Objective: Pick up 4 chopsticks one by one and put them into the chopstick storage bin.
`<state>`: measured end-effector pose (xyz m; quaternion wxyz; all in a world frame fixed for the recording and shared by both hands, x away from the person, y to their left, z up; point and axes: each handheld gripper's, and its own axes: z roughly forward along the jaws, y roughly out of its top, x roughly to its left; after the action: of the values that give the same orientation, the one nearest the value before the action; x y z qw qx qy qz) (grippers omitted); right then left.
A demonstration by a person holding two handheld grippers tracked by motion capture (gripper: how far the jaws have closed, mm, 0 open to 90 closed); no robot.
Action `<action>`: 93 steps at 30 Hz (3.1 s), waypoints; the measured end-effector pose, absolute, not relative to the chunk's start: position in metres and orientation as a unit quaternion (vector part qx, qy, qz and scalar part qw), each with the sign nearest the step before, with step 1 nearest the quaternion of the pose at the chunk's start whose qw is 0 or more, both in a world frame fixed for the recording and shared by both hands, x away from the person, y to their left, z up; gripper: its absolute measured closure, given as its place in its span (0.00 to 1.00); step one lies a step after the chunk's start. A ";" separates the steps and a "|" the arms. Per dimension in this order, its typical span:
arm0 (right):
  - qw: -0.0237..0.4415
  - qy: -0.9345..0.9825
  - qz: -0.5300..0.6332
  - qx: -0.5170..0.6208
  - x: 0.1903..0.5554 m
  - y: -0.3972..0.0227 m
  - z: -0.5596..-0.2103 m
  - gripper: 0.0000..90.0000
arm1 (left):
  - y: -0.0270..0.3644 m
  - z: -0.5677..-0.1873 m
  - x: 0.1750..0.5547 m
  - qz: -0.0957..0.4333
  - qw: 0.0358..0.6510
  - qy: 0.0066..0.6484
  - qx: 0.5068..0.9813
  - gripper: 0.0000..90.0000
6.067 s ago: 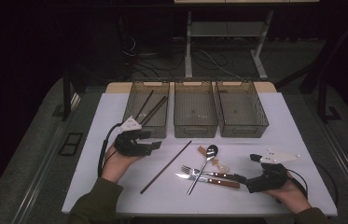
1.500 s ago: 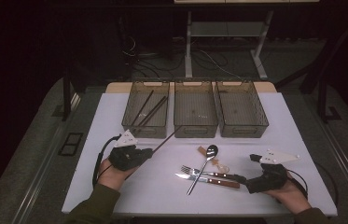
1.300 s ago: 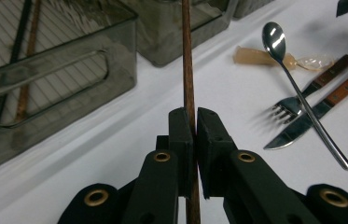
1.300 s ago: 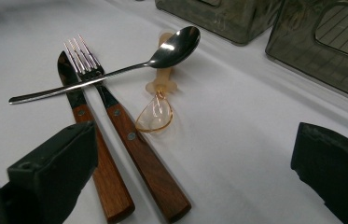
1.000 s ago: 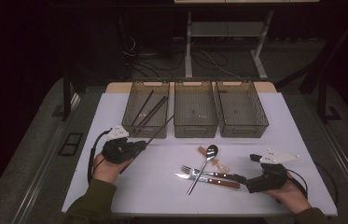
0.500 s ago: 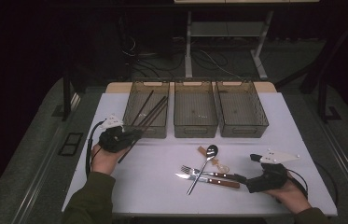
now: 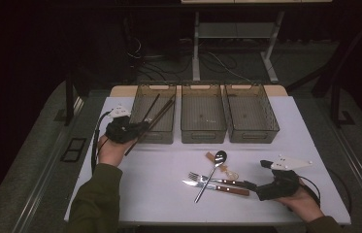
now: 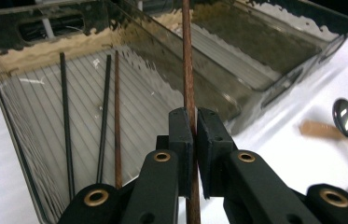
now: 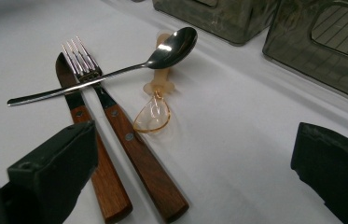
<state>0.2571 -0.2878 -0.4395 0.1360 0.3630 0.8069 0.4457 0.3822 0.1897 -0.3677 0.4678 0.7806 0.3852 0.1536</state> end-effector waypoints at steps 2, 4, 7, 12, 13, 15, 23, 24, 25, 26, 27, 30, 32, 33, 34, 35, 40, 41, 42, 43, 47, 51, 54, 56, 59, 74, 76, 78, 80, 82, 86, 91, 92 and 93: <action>0.135 0.808 0.445 0.363 0.257 -0.288 -0.440 0.01 | 0.189 -0.363 0.387 0.156 0.468 0.386 0.779 0.94; 0.136 0.807 0.446 0.362 0.257 -0.288 -0.440 0.01 | 0.187 -0.357 0.393 0.161 0.466 0.386 0.780 0.94; 0.135 0.807 0.446 0.363 0.257 -0.288 -0.439 0.01 | 0.184 -0.350 0.401 0.166 0.463 0.387 0.780 0.94; 0.134 0.807 0.446 0.363 0.257 -0.288 -0.440 0.01 | 0.178 -0.342 0.414 0.173 0.464 0.383 0.780 0.94; 0.134 0.807 0.446 0.363 0.257 -0.288 -0.440 0.01 | 0.177 -0.341 0.417 0.174 0.465 0.384 0.779 0.94; 0.134 0.807 0.446 0.363 0.257 -0.288 -0.440 0.01 | 0.175 -0.341 0.423 0.175 0.468 0.384 0.776 0.94; 0.134 0.806 0.448 0.362 0.257 -0.288 -0.439 0.01 | 0.171 -0.344 0.448 0.183 0.458 0.393 0.776 0.94; 0.133 0.807 0.448 0.362 0.257 -0.288 -0.439 0.01 | 0.171 -0.345 0.450 0.184 0.458 0.396 0.775 0.94; 0.133 0.807 0.448 0.362 0.257 -0.288 -0.439 0.01 | 0.171 -0.346 0.453 0.186 0.457 0.400 0.772 0.94; 0.133 0.807 0.448 0.362 0.257 -0.288 -0.439 0.01 | 0.171 -0.347 0.456 0.188 0.451 0.401 0.775 0.94; 0.133 0.807 0.448 0.362 0.257 -0.288 -0.439 0.01 | 0.171 -0.349 0.458 0.189 0.451 0.404 0.773 0.94; 0.132 0.807 0.450 0.359 0.257 -0.288 -0.439 0.01 | 0.172 -0.355 0.463 0.197 0.437 0.409 0.776 0.94; 0.132 0.807 0.450 0.359 0.257 -0.288 -0.439 0.01 | 0.173 -0.359 0.466 0.198 0.431 0.414 0.777 0.94; 0.132 0.807 0.450 0.360 0.257 -0.288 -0.439 0.01 | 0.173 -0.361 0.467 0.199 0.427 0.419 0.776 0.94; 0.132 0.807 0.450 0.360 0.257 -0.288 -0.439 0.01 | 0.174 -0.363 0.468 0.201 0.421 0.420 0.778 0.94; 0.132 0.807 0.450 0.360 0.257 -0.288 -0.439 0.01 | 0.174 -0.365 0.469 0.201 0.417 0.422 0.780 0.94; 0.131 0.807 0.449 0.361 0.257 -0.288 -0.439 0.01 | 0.174 -0.372 0.470 0.197 0.410 0.425 0.783 0.94; 0.131 0.807 0.449 0.360 0.257 -0.288 -0.439 0.01 | 0.174 -0.374 0.470 0.197 0.408 0.426 0.783 0.94; 0.132 0.807 0.449 0.360 0.257 -0.288 -0.439 0.01 | 0.174 -0.375 0.470 0.197 0.408 0.427 0.783 0.94; 0.131 0.807 0.449 0.360 0.257 -0.288 -0.439 0.01 | 0.175 -0.376 0.470 0.197 0.408 0.428 0.782 0.94; 0.131 0.807 0.449 0.361 0.257 -0.288 -0.439 0.01 | 0.178 -0.379 0.472 0.197 0.410 0.434 0.777 0.94; 0.131 0.808 0.447 0.361 0.257 -0.288 -0.440 0.01 | 0.181 -0.382 0.476 0.197 0.413 0.438 0.774 0.94; 0.130 0.807 0.448 0.361 0.257 -0.288 -0.440 0.01 | 0.181 -0.385 0.477 0.195 0.411 0.444 0.772 0.93; 0.130 0.807 0.449 0.361 0.258 -0.288 -0.440 0.01 | 0.181 -0.385 0.477 0.199 0.407 0.444 0.773 0.93; 0.130 0.807 0.449 0.361 0.257 -0.288 -0.440 0.01 | 0.181 -0.383 0.476 0.205 0.404 0.441 0.775 0.85; 0.132 0.808 0.447 0.362 0.257 -0.288 -0.440 0.01 | 0.184 -0.372 0.458 0.180 0.431 0.420 0.779 0.56; 0.132 0.808 0.447 0.361 0.257 -0.288 -0.440 0.01 | 0.184 -0.369 0.452 0.178 0.436 0.415 0.778 0.54; 0.132 0.808 0.447 0.361 0.257 -0.287 -0.440 0.01 | 0.183 -0.368 0.447 0.172 0.446 0.412 0.775 0.52; 0.132 0.808 0.446 0.360 0.257 -0.288 -0.440 0.01 | 0.182 -0.367 0.440 0.171 0.449 0.406 0.778 0.50; 0.132 0.807 0.446 0.362 0.257 -0.288 -0.440 0.01 | 0.181 -0.367 0.433 0.164 0.452 0.403 0.778 0.49; 0.132 0.808 0.446 0.361 0.257 -0.287 -0.440 0.01 | 0.179 -0.369 0.417 0.156 0.460 0.393 0.781 0.46; 0.132 0.808 0.446 0.363 0.257 -0.288 -0.440 0.01 | 0.177 -0.379 0.395 0.142 0.465 0.377 0.789 0.43; 0.133 0.808 0.445 0.363 0.258 -0.288 -0.440 0.01 | 0.176 -0.381 0.391 0.142 0.464 0.374 0.790 0.42; 0.133 0.808 0.445 0.363 0.258 -0.288 -0.440 0.01 | 0.176 -0.383 0.386 0.142 0.465 0.371 0.791 0.41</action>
<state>0.2579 -0.2878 -0.4403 0.1326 0.3631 0.8077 0.4452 0.3861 0.1757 -0.3830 0.4648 0.7913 0.3710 0.1417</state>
